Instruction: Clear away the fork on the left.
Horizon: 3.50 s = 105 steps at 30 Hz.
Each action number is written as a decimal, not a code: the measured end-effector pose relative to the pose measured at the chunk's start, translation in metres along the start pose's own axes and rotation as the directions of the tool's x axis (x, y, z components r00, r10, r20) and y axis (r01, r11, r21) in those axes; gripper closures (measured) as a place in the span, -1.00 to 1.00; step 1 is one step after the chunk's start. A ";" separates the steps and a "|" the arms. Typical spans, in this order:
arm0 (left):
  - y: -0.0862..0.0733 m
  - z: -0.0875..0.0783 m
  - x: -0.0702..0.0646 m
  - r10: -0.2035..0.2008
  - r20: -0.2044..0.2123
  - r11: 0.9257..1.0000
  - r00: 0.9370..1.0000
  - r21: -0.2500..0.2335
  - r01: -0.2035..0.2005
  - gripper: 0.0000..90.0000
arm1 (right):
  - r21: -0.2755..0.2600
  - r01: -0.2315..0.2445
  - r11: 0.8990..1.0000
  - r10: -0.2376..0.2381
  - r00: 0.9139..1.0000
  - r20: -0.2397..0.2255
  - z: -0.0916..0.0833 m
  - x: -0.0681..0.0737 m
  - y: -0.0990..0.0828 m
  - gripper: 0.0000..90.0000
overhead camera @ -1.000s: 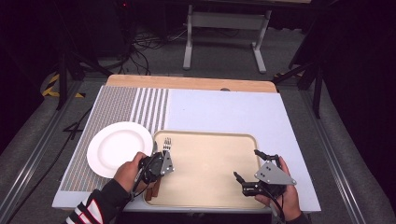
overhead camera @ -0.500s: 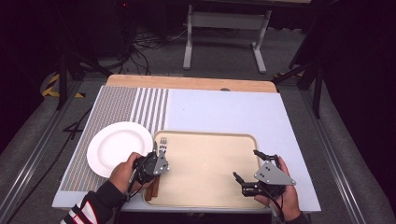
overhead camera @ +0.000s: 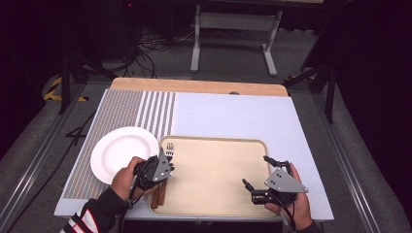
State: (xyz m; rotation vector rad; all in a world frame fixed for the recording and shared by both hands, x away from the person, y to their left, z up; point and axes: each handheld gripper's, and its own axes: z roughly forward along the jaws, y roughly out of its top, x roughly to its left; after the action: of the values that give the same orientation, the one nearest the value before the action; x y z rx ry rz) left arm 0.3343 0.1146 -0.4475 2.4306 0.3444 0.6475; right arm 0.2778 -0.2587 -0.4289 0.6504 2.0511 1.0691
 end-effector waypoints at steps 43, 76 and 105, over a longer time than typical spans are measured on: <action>-0.004 -0.028 -0.006 0.010 0.030 0.964 1.000 -0.266 -0.001 -0.29 | -0.017 -0.004 1.000 0.004 1.000 0.005 -0.002 0.000 0.001 -0.84; -0.020 -0.050 -0.008 -0.046 -0.017 0.939 0.999 -0.341 0.037 -0.79 | -0.076 -0.031 0.997 0.032 0.999 0.014 -0.010 -0.001 0.004 -0.85; -0.051 -0.067 -0.008 -0.046 -0.084 0.955 0.995 -0.295 0.019 -0.84 | -0.099 -0.045 0.994 0.049 0.998 0.041 -0.019 -0.003 -0.001 -0.85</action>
State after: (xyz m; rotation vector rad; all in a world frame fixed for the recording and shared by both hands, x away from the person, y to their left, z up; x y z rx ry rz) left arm 0.2884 0.1843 -0.4343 2.1132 0.3009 0.7399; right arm 0.2647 -0.2697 -0.4213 0.6693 1.9410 1.1653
